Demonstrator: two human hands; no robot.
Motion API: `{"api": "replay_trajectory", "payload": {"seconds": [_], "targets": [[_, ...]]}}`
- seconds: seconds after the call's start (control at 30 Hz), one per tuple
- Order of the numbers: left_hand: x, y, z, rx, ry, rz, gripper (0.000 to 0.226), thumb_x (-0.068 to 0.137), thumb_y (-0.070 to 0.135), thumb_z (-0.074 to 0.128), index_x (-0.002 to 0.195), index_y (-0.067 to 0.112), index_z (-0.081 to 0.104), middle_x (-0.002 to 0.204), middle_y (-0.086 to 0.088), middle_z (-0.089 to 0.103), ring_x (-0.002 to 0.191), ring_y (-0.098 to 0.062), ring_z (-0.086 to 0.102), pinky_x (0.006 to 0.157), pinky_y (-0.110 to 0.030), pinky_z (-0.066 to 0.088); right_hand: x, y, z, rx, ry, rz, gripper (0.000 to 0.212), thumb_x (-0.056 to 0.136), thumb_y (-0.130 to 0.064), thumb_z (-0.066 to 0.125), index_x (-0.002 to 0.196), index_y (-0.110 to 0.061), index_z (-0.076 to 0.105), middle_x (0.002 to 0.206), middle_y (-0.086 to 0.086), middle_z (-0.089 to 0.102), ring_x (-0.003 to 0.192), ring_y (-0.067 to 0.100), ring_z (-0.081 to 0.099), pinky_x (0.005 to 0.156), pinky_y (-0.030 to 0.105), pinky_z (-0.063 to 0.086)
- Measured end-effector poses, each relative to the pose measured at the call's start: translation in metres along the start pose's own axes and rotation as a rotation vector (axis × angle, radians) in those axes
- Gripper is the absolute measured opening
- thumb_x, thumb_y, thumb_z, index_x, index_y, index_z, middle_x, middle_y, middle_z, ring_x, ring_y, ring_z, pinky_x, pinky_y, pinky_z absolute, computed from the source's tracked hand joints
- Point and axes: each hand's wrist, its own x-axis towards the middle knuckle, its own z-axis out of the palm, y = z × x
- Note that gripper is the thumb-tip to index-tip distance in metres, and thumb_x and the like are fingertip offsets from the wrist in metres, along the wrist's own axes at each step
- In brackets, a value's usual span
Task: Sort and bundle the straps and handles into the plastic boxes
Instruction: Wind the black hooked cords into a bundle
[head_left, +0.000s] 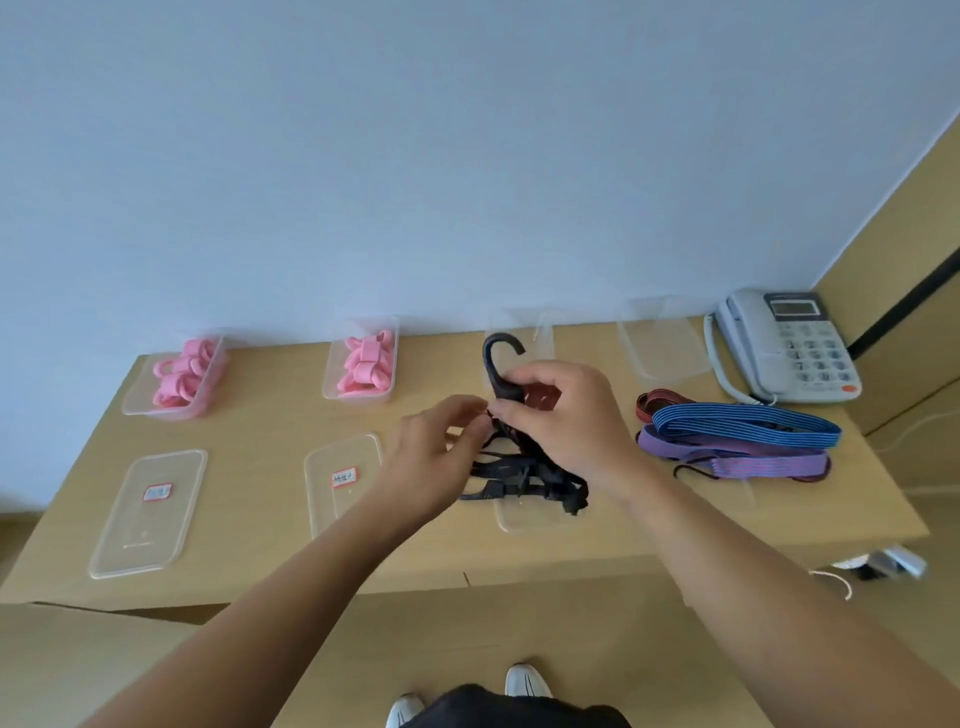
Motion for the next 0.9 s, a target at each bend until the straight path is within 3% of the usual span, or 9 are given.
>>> {"api": "replay_trajectory", "payload": {"seconds": [0.13, 0.27, 0.37, 0.5, 0.6, 0.73, 0.83, 0.9], "targets": [[0.006, 0.039, -0.012, -0.303, -0.056, 0.081, 0.027, 0.094, 0.038, 0.062, 0.117, 0.028, 0.073, 0.111, 0.016, 0.077, 0.108, -0.003, 0.071, 0.097, -0.026, 0.054, 0.013, -0.046, -0.021, 0.309, 0.043, 0.009, 0.012, 0.08, -0.022, 0.083, 0.092, -0.02, 0.081, 0.086, 0.002, 0.078, 0.083, 0.023, 0.074, 0.082, 0.035, 0.061], [0.01, 0.06, -0.023, -0.405, -0.026, 0.139, 0.024, 0.09, 0.03, 0.068, 0.114, 0.034, 0.072, 0.111, 0.014, 0.079, 0.11, -0.007, 0.073, 0.101, -0.037, 0.055, 0.02, -0.075, -0.029, 0.475, 0.019, -0.034, 0.013, 0.086, -0.014, 0.076, 0.099, -0.015, 0.081, 0.089, 0.008, 0.078, 0.081, 0.022, 0.074, 0.076, 0.032, 0.058], [0.014, 0.07, -0.035, -0.44, 0.039, 0.153, 0.022, 0.092, 0.029, 0.063, 0.104, 0.041, 0.076, 0.094, 0.007, 0.08, 0.098, -0.015, 0.075, 0.097, -0.041, 0.058, 0.025, -0.092, -0.033, 0.518, -0.003, -0.075, 0.019, 0.089, -0.005, 0.071, 0.103, -0.014, 0.079, 0.096, 0.012, 0.078, 0.087, 0.024, 0.074, 0.079, 0.031, 0.058], [0.015, 0.086, -0.047, -0.522, 0.013, 0.151, 0.031, 0.102, 0.022, 0.054, 0.097, 0.042, 0.078, 0.071, -0.002, 0.069, 0.071, -0.019, 0.071, 0.073, -0.034, 0.062, 0.031, -0.11, -0.038, 0.478, -0.025, -0.157, 0.02, 0.091, -0.003, 0.067, 0.108, -0.009, 0.075, 0.101, 0.008, 0.078, 0.098, 0.021, 0.074, 0.086, 0.032, 0.06], [0.015, 0.096, -0.054, -0.56, -0.007, 0.112, 0.031, 0.108, 0.018, 0.051, 0.092, 0.028, 0.076, 0.066, -0.001, 0.061, 0.052, -0.016, 0.052, 0.052, -0.025, 0.045, 0.036, -0.12, -0.04, 0.474, 0.019, -0.208, 0.02, 0.092, -0.001, 0.065, 0.109, -0.008, 0.073, 0.101, 0.005, 0.079, 0.099, 0.021, 0.075, 0.083, 0.03, 0.06], [0.015, 0.1, -0.064, -0.691, -0.058, 0.05, 0.023, 0.108, 0.021, 0.054, 0.112, 0.011, 0.074, 0.073, -0.002, 0.058, 0.052, -0.014, 0.041, 0.048, -0.022, 0.033, 0.041, -0.126, -0.04, 0.314, 0.112, -0.334, 0.022, 0.09, -0.001, 0.066, 0.104, -0.015, 0.076, 0.099, -0.002, 0.079, 0.099, 0.015, 0.074, 0.086, 0.029, 0.059], [0.014, 0.098, -0.07, -0.73, -0.087, 0.027, 0.03, 0.108, 0.028, 0.053, 0.114, 0.008, 0.074, 0.075, -0.003, 0.057, 0.052, -0.014, 0.039, 0.048, -0.021, 0.031, 0.041, -0.122, -0.033, 0.087, 0.218, -0.469, 0.023, 0.089, -0.005, 0.066, 0.109, -0.012, 0.075, 0.101, -0.01, 0.077, 0.092, 0.004, 0.073, 0.081, 0.016, 0.054], [0.012, 0.099, -0.073, -0.78, -0.122, 0.01, 0.041, 0.108, 0.04, 0.051, 0.115, 0.008, 0.075, 0.077, -0.003, 0.057, 0.053, -0.014, 0.04, 0.048, -0.022, 0.032, 0.041, -0.117, -0.028, -0.083, 0.296, -0.666, 0.026, 0.087, 0.002, 0.069, 0.111, -0.008, 0.074, 0.102, -0.014, 0.074, 0.086, -0.005, 0.07, 0.079, 0.01, 0.052]]}}
